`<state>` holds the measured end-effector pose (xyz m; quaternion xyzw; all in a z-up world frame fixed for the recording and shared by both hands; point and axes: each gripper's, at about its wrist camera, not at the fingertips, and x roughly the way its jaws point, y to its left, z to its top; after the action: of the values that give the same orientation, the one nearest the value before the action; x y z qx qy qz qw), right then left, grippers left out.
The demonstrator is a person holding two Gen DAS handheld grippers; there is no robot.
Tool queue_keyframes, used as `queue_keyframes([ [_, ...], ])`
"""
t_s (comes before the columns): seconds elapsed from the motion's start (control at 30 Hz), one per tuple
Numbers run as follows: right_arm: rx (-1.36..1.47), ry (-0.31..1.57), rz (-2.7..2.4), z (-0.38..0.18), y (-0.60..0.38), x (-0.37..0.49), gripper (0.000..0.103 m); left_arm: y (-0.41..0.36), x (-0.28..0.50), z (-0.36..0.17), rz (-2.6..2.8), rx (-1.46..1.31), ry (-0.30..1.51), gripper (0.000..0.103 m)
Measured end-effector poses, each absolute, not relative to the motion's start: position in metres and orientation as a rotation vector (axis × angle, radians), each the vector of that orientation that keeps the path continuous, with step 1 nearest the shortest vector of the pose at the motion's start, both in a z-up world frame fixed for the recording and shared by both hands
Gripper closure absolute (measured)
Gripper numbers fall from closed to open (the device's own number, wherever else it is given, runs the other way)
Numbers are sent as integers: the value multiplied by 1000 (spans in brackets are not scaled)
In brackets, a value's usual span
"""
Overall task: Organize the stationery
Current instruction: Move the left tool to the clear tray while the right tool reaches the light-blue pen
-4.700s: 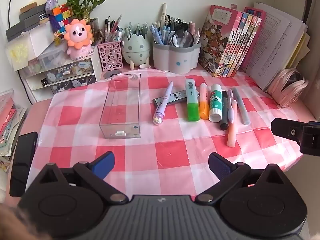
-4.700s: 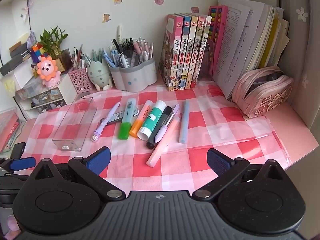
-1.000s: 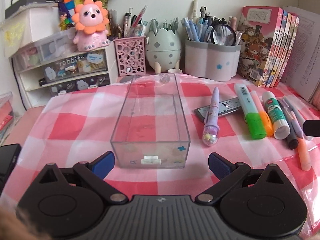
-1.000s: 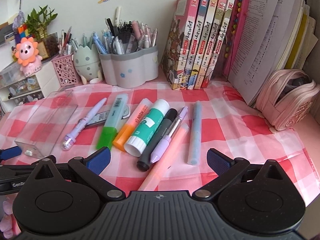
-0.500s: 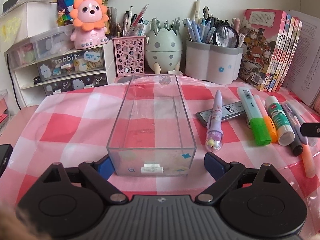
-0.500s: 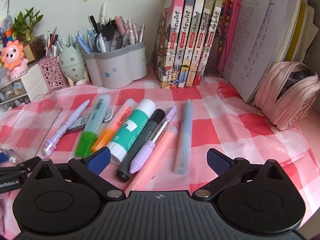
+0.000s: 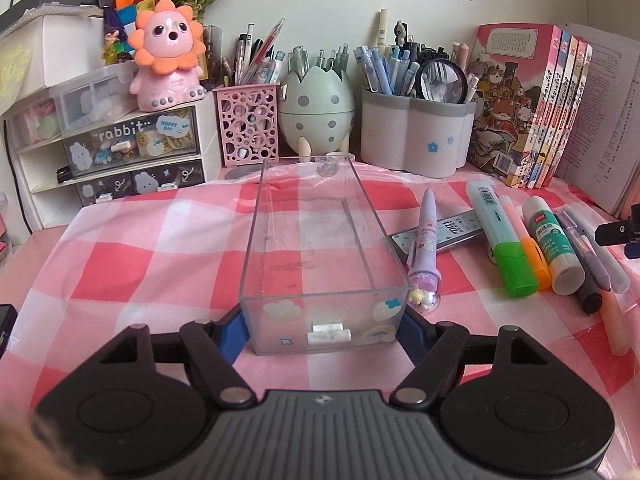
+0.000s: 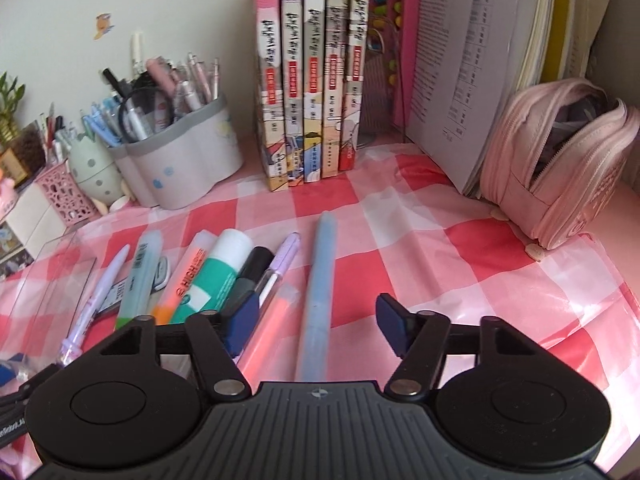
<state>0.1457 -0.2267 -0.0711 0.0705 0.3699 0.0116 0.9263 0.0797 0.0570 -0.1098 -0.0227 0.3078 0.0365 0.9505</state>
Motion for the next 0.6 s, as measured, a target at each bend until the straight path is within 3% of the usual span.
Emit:
queue_keyframes([
  [0.23,165,784,-5,-77,-234,163,67,57,80,-110,73,-45,626,55],
  [0.6,75,816,-13,-78,-221,178,76,57,74,-110,63,-22,625,54],
])
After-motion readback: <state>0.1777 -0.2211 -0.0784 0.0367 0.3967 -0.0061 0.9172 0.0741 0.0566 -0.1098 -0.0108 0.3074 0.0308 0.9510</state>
